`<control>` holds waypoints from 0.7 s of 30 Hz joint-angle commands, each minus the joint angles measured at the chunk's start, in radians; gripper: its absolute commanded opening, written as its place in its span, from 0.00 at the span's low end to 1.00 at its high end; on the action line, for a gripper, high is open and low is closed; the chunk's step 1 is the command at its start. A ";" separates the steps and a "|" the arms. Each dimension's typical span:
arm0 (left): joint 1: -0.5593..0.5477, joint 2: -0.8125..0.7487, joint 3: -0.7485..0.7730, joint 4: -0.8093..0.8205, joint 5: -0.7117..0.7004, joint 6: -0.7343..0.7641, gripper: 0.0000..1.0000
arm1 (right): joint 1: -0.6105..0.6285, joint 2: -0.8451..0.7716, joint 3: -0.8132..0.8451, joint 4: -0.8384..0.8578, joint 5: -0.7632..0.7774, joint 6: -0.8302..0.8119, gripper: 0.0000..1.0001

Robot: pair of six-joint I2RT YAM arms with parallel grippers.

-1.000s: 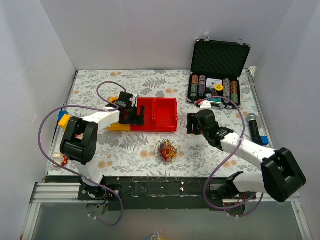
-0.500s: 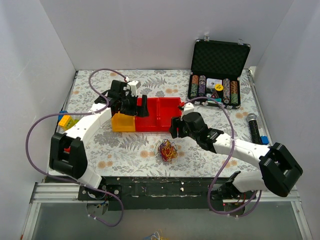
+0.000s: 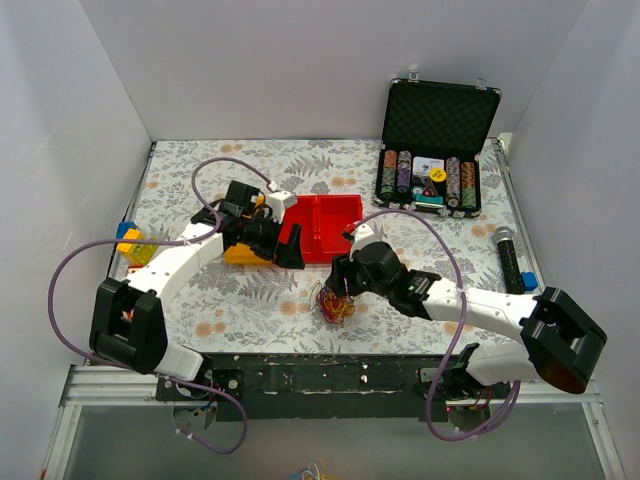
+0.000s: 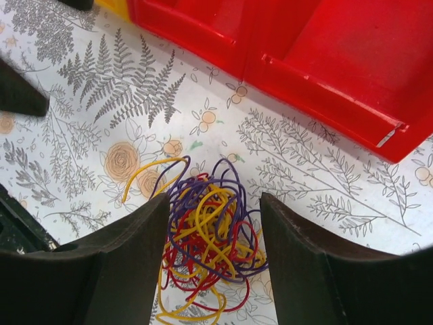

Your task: Untangle the cables

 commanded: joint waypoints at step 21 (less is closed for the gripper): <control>-0.264 0.084 -0.098 0.188 -0.008 0.060 0.41 | 0.102 -0.170 -0.127 0.046 0.030 0.089 0.44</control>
